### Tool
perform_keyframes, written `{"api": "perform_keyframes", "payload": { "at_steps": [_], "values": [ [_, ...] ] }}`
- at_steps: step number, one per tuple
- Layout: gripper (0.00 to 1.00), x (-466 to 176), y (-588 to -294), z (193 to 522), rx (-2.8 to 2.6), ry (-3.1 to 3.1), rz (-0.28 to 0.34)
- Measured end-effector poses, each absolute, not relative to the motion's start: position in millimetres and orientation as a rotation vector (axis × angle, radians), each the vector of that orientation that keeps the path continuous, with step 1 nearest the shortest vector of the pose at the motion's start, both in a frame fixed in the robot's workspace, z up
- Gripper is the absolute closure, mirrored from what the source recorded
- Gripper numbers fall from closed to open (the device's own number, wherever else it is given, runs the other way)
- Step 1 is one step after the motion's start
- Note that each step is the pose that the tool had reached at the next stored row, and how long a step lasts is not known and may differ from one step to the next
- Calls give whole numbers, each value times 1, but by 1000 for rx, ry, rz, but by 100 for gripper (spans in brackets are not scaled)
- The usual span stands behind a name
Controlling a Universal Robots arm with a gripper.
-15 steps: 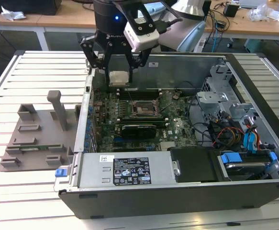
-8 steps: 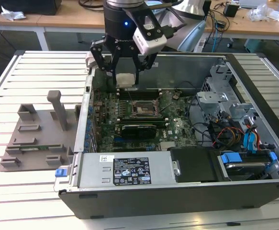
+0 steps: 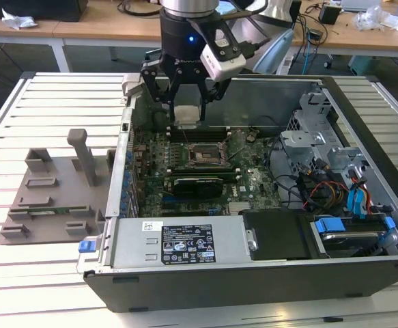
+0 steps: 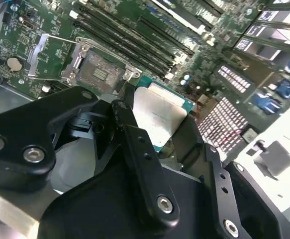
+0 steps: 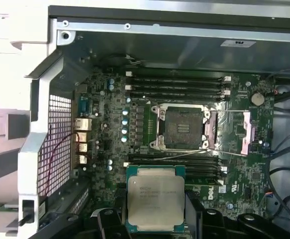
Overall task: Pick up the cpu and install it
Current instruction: 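Pick up the cpu and move it towards the insertion slot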
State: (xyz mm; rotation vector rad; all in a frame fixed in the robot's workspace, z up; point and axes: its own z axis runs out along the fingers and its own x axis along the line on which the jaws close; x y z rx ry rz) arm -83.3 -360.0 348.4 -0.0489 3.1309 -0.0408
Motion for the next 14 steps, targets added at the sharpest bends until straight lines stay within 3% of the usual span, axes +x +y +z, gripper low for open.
{"api": "perform_keyframes", "payload": {
  "at_steps": [14],
  "values": [
    [45,-65,-347,329,-50,3131,-45]
  ]
}}
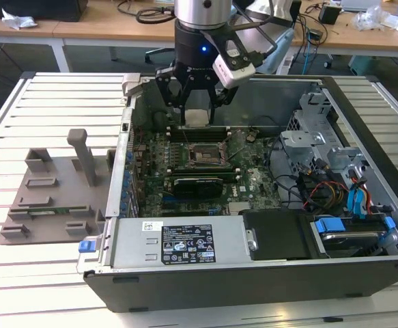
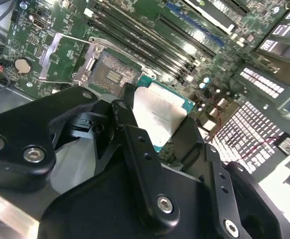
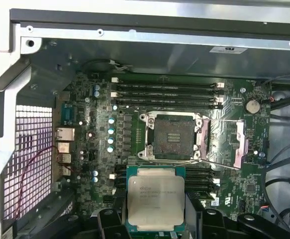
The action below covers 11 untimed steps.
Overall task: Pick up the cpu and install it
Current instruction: 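Pick up the cpu and move it towards the insertion slot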
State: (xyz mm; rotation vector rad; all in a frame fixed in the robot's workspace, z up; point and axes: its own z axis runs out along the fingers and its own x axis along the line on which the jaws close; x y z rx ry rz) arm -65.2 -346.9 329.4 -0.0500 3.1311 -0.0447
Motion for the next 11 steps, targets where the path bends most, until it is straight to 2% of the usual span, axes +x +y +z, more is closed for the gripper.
{"api": "perform_keyframes", "payload": {
  "at_steps": [11],
  "values": [
    [45,-48,-334,299,-55,3131,-50]
  ]
}}
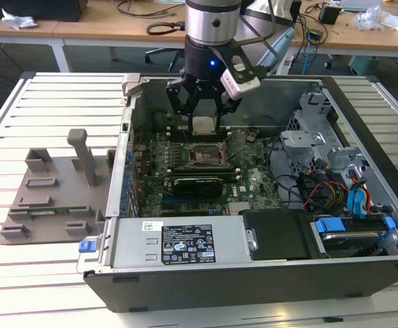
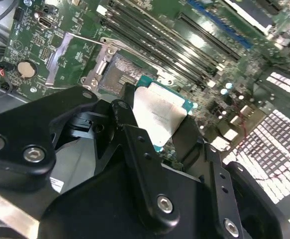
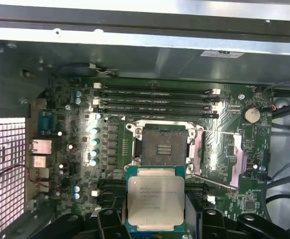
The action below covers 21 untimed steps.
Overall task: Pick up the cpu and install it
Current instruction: 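Pick up the cpu and move it towards the insertion slot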
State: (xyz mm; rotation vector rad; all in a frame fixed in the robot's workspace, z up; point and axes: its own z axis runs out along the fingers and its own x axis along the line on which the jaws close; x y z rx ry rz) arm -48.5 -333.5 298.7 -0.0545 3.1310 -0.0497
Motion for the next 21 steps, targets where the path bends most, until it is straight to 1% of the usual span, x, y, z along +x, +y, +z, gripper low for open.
{"api": "perform_keyframes", "payload": {
  "at_steps": [6,15,21],
  "values": [
    [45,-37,-328,277,-60,3131,-55],
    [45,-33,-322,260,-63,3131,-68],
    [45,-32,-312,255,-65,3130,-118]
  ]
}}
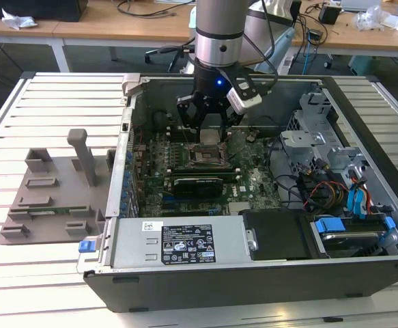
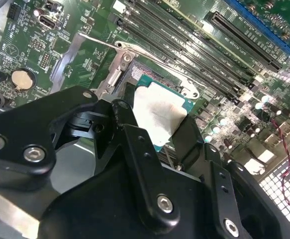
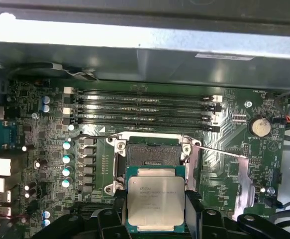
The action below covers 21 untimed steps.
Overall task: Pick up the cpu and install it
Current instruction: 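Pick up the cpu and move it towards the insertion slot, then place the cpu into insertion slot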
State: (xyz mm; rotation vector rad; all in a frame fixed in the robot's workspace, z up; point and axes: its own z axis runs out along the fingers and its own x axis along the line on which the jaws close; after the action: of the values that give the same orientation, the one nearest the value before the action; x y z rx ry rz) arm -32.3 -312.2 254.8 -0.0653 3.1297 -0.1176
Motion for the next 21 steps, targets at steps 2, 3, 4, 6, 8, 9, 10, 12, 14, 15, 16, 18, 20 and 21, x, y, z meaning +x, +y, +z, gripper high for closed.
{"api": "perform_keyframes", "payload": {
  "at_steps": [2,3,4,6,8,9,10,12,14,15,16,18,20,21],
  "values": [
    [45,-32,-311,255,-65,3130,-120],
    [45,-32,-311,255,-65,3130,-120],
    [45,-32,-311,255,-65,3130,-120],
    [45,-32,-311,255,-65,3130,-120],
    [45,-32,-311,255,-65,3130,-120],
    [45,-32,-311,255,-65,3130,-120],
    [45,-32,-311,255,-65,3130,-120],
    [45,-32,-311,255,-65,3130,-120],
    [45,-32,-311,255,-65,3130,-120],
    [45,-32,-311,255,-63,3130,-120],
    [45,-32,-311,255,-53,3130,-120],
    [45,-32,-311,255,-39,3131,-120],
    [45,-32,-311,255,-21,3132,-121],
    [45,-32,-311,255,-8,3132,-121]
  ]
}}
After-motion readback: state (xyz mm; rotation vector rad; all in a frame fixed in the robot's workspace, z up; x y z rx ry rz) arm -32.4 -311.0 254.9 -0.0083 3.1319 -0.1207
